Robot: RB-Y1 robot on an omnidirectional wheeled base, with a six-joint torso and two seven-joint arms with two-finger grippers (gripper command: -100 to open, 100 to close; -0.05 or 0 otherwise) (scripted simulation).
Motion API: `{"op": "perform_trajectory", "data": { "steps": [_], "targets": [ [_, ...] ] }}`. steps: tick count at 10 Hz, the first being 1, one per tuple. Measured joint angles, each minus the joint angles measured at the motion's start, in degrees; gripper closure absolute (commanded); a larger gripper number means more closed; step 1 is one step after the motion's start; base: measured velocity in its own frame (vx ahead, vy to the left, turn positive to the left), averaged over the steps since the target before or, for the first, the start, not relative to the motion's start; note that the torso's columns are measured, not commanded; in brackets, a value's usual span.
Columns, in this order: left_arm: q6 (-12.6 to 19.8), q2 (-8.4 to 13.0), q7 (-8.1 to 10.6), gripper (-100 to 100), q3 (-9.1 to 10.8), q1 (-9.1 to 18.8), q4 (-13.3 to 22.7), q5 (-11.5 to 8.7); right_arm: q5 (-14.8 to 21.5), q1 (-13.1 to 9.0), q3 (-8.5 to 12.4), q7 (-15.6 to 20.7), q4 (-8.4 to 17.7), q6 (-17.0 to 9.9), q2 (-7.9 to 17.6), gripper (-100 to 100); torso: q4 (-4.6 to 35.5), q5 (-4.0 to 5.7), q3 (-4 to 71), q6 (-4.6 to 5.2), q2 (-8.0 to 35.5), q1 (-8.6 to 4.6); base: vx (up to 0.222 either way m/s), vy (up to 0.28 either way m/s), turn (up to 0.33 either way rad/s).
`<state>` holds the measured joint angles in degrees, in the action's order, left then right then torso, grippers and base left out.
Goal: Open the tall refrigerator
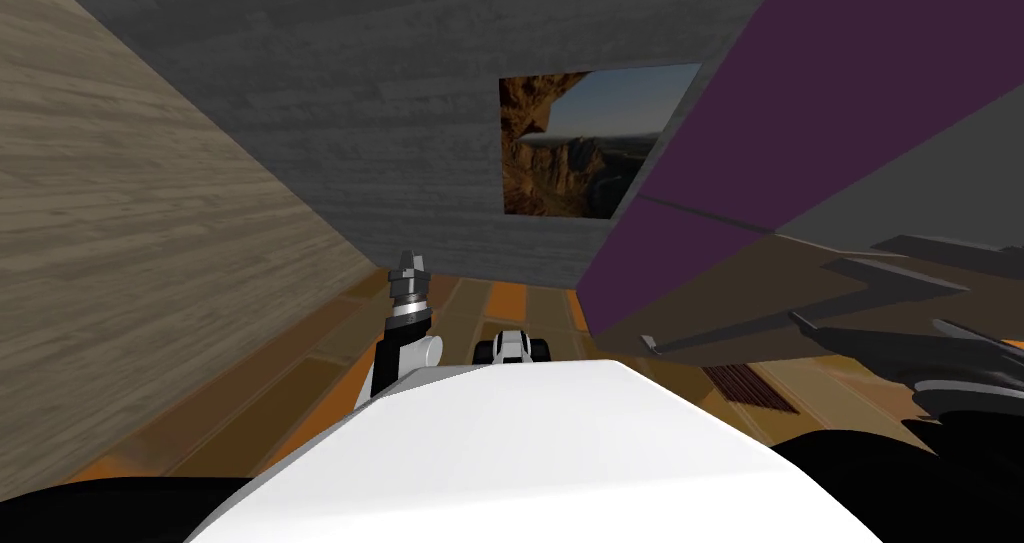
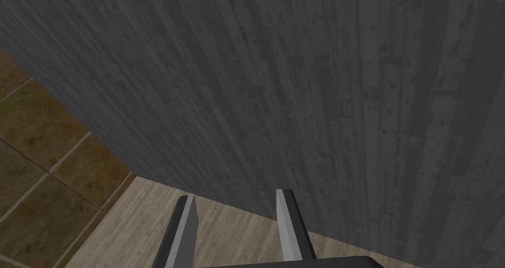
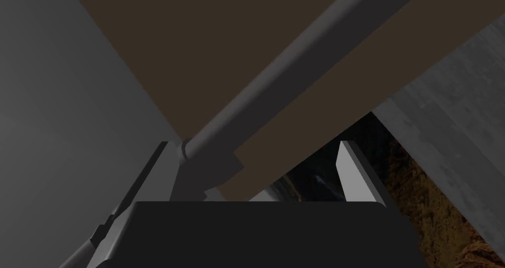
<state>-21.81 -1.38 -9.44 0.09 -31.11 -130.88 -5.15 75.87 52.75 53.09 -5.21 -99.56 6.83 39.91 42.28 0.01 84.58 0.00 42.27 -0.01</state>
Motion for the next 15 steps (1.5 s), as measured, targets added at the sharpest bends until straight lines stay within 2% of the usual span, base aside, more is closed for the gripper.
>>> {"op": "perform_trajectory", "data": {
  "steps": [3, 4, 5, 6, 7, 9, 11, 13, 14, 15],
  "targets": [
    [0.00, 0.00, 0.00, 0, 0.00, 0.00, 0.00, 0.00, 3.73, 0.26, 3.04, 1.43, 1.90, -0.79, 0.53, -100, 0.02, -0.01, -0.04, 0.01, 0.06, 0.04, 0.036, -0.001, 0.070],
    [0.00, 0.00, 0.00, 0, 0.00, 0.00, 0.00, 0.00, 4.78, 0.87, 3.34, 1.40, 2.20, -1.36, 1.19, -100, 0.02, -0.02, -0.04, 0.00, 0.06, 0.03, 0.031, 0.003, 0.048],
    [0.00, 0.00, 0.00, 0, 0.00, 0.00, 0.00, 0.00, 6.05, 2.50, 3.15, 0.14, 2.23, -3.08, 2.37, -100, 0.00, -0.07, 0.02, -0.08, 0.00, 0.04, 0.012, 0.000, 0.002],
    [0.00, 0.00, 0.00, 0, 0.00, 0.00, 0.00, 0.00, 6.20, 2.68, 3.12, -0.22, 2.24, -3.52, 2.48, -100, -0.01, -0.05, 0.02, -0.07, -0.01, 0.05, 0.000, 0.000, 0.000],
    [0.00, 0.00, 0.00, 0, 0.00, 0.00, 0.00, 0.00, 6.18, 2.67, 3.13, -0.19, 2.26, -3.48, 2.45, 100, 0.00, -0.03, 0.01, -0.05, 0.00, 0.04, -0.001, -0.003, -0.019],
    [0.00, 0.00, 0.00, 0, 0.00, 0.03, 0.00, 0.00, 6.17, 2.44, 2.72, -0.60, 1.59, -3.66, 2.47, 100, -0.05, 0.00, -0.09, -0.12, 0.23, -0.09, -0.166, -0.070, 0.043],
    [0.01, 0.00, 0.00, 0, 0.00, 0.04, 0.00, 0.00, 6.33, 0.97, 2.74, 0.62, 0.38, -1.82, 2.01, 100, 0.09, 0.01, -0.18, 0.08, 0.36, -0.27, -0.241, -0.085, 0.022],
    [0.01, 0.01, 0.00, 0, 0.01, 0.04, 0.01, 0.00, 6.42, 0.52, 2.30, 0.87, -0.68, -1.43, 2.31, 100, 0.04, 0.04, -0.09, 0.00, 0.18, -0.18, -0.324, -0.180, 0.046],
    [0.01, 0.01, 0.00, 0, 0.01, 0.05, 0.01, 0.00, 6.78, 0.67, 1.47, 0.47, -2.32, -1.57, 2.41, 100, 0.08, 0.09, -0.16, 0.00, 0.26, -0.34, -0.287, -0.153, 0.036],
    [0.01, 0.01, 0.00, 0, 0.01, 0.03, 0.01, 0.00, 7.02, 1.24, 1.04, -0.43, -3.02, -2.03, 3.07, 100, 0.01, 0.02, -0.01, 0.02, -0.03, 0.03, -0.307, -0.087, 0.039]
  ]
}}
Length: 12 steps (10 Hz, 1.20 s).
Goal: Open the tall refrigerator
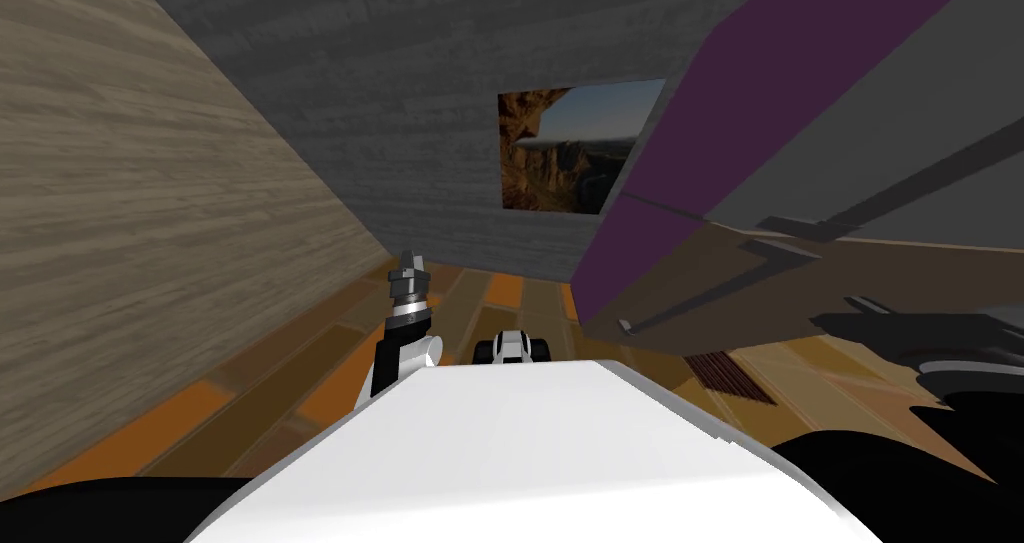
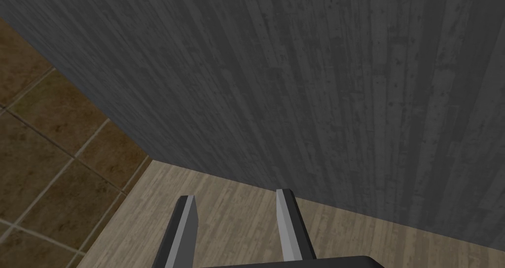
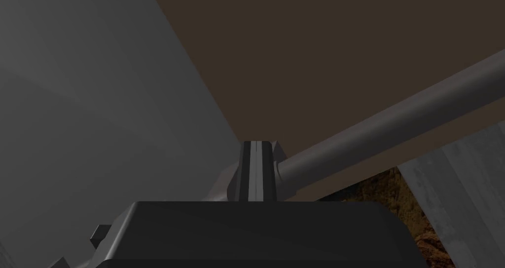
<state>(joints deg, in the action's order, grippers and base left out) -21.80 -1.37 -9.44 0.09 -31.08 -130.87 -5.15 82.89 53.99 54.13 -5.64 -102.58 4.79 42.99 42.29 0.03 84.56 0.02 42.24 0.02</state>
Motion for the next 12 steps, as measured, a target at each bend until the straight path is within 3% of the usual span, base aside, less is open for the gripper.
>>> {"op": "perform_trajectory", "data": {
  "steps": [1, 2, 4, 6, 7, 9, 10, 12],
  "targets": [
    [0.00, -0.01, 0.00, 0, -0.01, 0.01, 0.00, 0.00, 0.50, 0.51, -1.01, -1.20, -0.90, -0.84, 0.90, 100, -0.03, -0.12, 0.05, -0.03, -0.01, 0.27, -0.379, -0.145, 0.054],
    [0.00, 0.00, 0.00, 0, -0.01, 0.01, -0.01, 0.00, 0.52, -0.38, -1.42, -1.44, -1.31, -0.51, 1.70, 100, 0.02, -0.07, -0.05, -0.03, 0.15, 0.03, -0.304, -0.109, 0.028],
    [0.00, 0.00, 0.00, 0, 0.00, 0.00, -0.01, 0.00, -0.52, -3.05, -0.21, 2.08, -3.06, 3.28, -0.94, 100, -0.05, -0.04, 0.10, -0.02, -0.10, 0.00, -0.236, -0.086, 0.025],
    [-0.01, -0.01, 0.00, 0, -0.01, -0.01, -0.01, 0.00, 0.13, -2.03, -1.25, 0.94, -5.15, 2.63, -0.35, 100, -0.06, -0.06, 0.10, -0.03, -0.06, 0.01, -0.310, -0.128, 0.052],
    [0.00, 0.00, 0.00, 0, 0.00, 0.01, -0.01, 0.00, 1.31, -1.27, -2.58, -0.90, -6.47, 1.56, 1.13, 100, 0.08, 0.04, -0.19, -0.02, 0.39, -0.29, -0.293, -0.145, 0.031],
    [0.00, 0.00, 0.00, 0, 0.00, 0.00, 0.00, 0.00, 1.12, -2.36, -2.90, -0.61, -7.55, 2.35, 1.12, 100, -0.03, -0.05, 0.05, -0.02, -0.04, 0.09, -0.187, -0.067, 0.020],
    [0.00, -0.01, 0.00, 0, -0.01, -0.03, -0.01, 0.00, 1.14, -2.39, -2.94, -0.59, -7.64, 2.46, 1.15, -100, -0.14, -0.11, 0.29, -0.02, -0.45, 0.26, 0.018, -0.059, 0.154],
    [-0.01, 0.00, 0.00, 0, 0.00, -0.04, -0.01, 0.00, -0.12, -3.28, -3.55, -1.52, -9.04, 2.75, 1.82, -100, -0.23, 0.00, 0.45, -0.10, -0.63, -0.14, 0.085, -0.121, 0.255]
  ]
}}
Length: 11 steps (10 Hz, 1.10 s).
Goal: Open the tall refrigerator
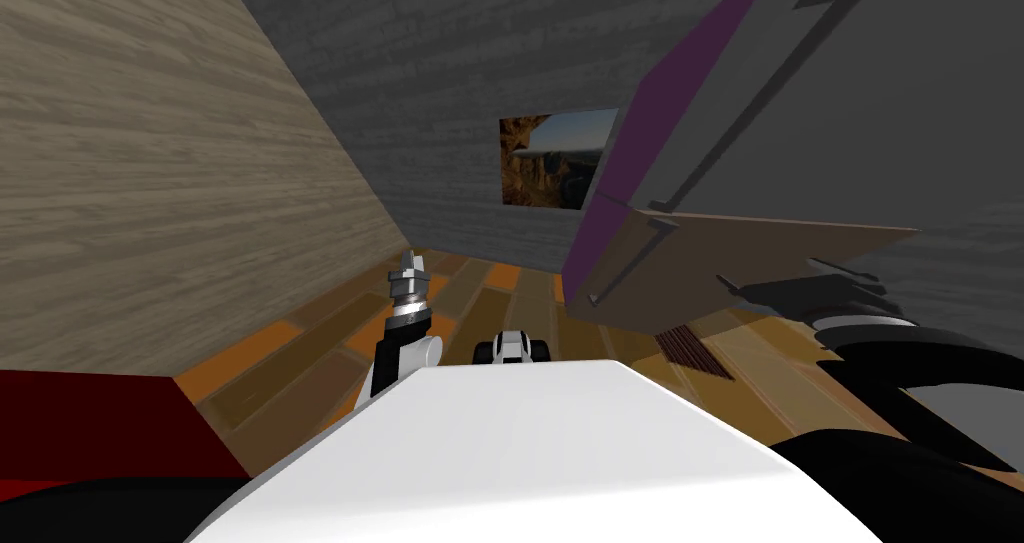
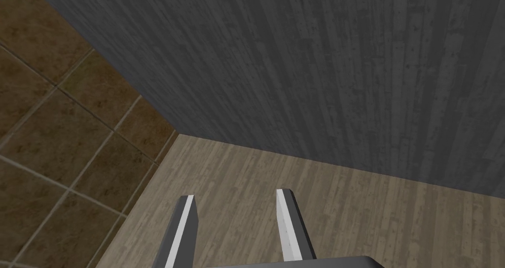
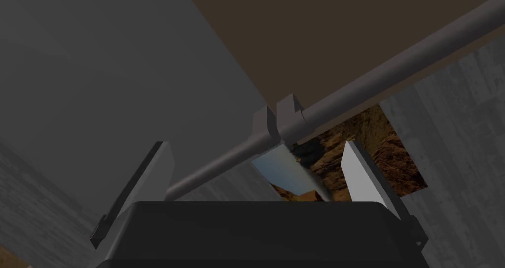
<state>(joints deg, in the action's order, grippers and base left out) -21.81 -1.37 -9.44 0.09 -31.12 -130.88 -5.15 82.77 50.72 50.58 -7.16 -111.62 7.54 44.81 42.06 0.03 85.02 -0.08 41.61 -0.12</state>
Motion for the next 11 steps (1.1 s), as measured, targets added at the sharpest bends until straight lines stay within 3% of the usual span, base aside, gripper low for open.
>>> {"op": "perform_trajectory", "data": {
  "steps": [1, 3, 4, 5, 7, 10, 11],
  "targets": [
    [0.00, 0.01, 0.00, 0, 0.01, -0.01, 0.00, 0.00, -1.46, -1.56, -0.03, 0.41, -0.25, 1.15, 0.33, -100, 0.09, 0.04, -0.17, 0.05, 0.24, -0.10, 0.089, -0.116, 0.097],
    [0.00, 0.00, 0.00, 0, 0.00, -0.01, 0.00, 0.00, -1.45, -1.02, -0.47, -0.91, -1.20, 0.79, 1.21, -100, 0.32, -0.09, -0.64, 0.15, 0.98, 0.32, 0.040, -0.074, 0.065],
    [0.00, 0.00, 0.00, 0, 0.00, 0.01, 0.00, 0.00, -2.77, -2.16, -0.19, -0.64, -1.55, 1.72, 0.97, -100, 0.31, -0.07, -0.63, 0.05, 0.93, 0.19, 0.035, -0.077, 0.146],
    [0.00, -0.01, 0.00, 0, 0.00, 0.00, 0.00, 0.00, -2.51, -1.34, -0.74, -1.79, -2.51, 1.13, 1.81, -100, 0.27, -0.05, -0.54, 0.10, 0.83, 0.18, 0.051, -0.076, 0.205],
    [0.00, 0.00, 0.00, 0, 0.00, 0.00, 0.00, 0.00, -3.94, -2.42, -1.69, -3.62, -3.97, 0.98, 3.14, -100, 0.17, 0.01, -0.35, 0.06, 0.53, -0.06, 0.077, -0.159, 0.247],
    [0.00, -0.01, 0.00, 0, 0.00, -0.01, 0.00, 0.00, -5.46, -3.39, -1.57, -4.36, -4.38, 2.22, 4.06, -100, 0.24, -0.18, -0.37, 0.13, 0.56, 0.32, 0.077, -0.052, 0.021],
    [0.00, -0.01, 0.00, 0, 0.00, -0.01, 0.00, 0.00, -5.51, -3.40, -1.56, -4.40, -4.36, 2.43, 4.09, 100, 0.25, -0.14, -0.42, 0.11, 0.70, 0.26, 0.011, 0.003, 0.022]
  ]
}}
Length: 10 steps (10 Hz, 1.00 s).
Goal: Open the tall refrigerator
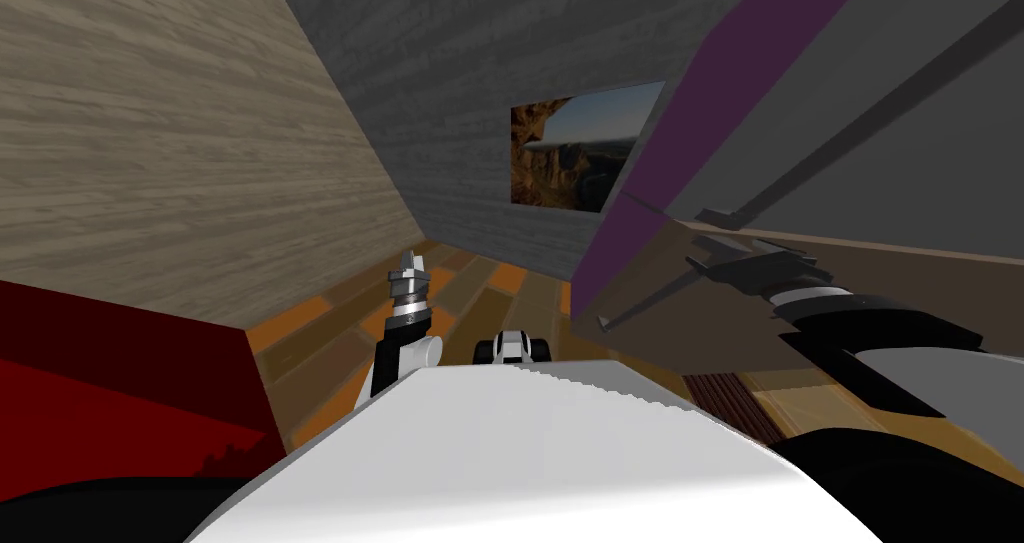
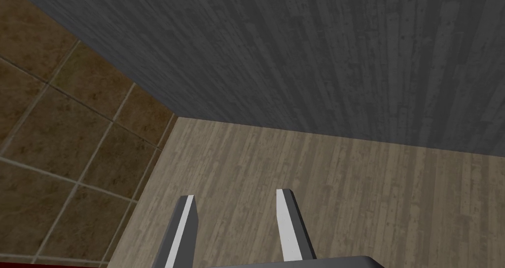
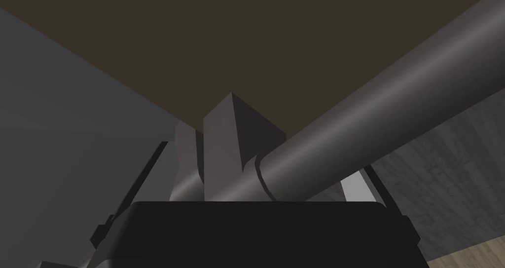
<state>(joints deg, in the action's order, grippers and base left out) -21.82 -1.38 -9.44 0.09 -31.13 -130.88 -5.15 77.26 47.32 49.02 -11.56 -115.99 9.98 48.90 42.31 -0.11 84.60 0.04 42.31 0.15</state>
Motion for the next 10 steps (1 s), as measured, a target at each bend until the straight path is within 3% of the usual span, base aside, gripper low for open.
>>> {"op": "perform_trajectory", "data": {
  "steps": [2, 4, 8, 10],
  "targets": [
    [0.00, 0.01, 0.00, 0, 0.00, 0.03, 0.00, 0.00, -0.31, -0.79, -0.34, 0.57, -0.53, 0.65, -0.66, 100, 0.14, 0.08, -0.41, -0.02, 0.62, -0.26, -0.201, -0.115, 0.053],
    [0.01, 0.00, 0.00, 0, 0.00, 0.06, 0.01, 0.00, -0.35, -1.84, -1.65, 0.70, -2.70, 1.29, -0.23, 100, 0.19, 0.16, -0.56, 0.12, 0.80, -0.29, -0.322, -0.127, 0.077],
    [0.01, 0.01, 0.00, 0, 0.00, 0.04, 0.01, 0.00, 0.56, -1.14, -4.30, -0.31, -8.29, 1.28, -0.11, 100, 0.10, 0.05, -0.03, 0.15, 0.10, -0.50, -0.256, -0.125, 0.041],
    [0.01, 0.01, 0.00, 0, 0.00, 0.03, 0.01, 0.00, 0.88, -0.39, -4.53, -1.55, -10.25, 1.15, 1.03, 100, 0.19, -0.02, -0.03, 0.27, 0.13, -0.50, -0.271, -0.113, 0.038]
  ]
}}
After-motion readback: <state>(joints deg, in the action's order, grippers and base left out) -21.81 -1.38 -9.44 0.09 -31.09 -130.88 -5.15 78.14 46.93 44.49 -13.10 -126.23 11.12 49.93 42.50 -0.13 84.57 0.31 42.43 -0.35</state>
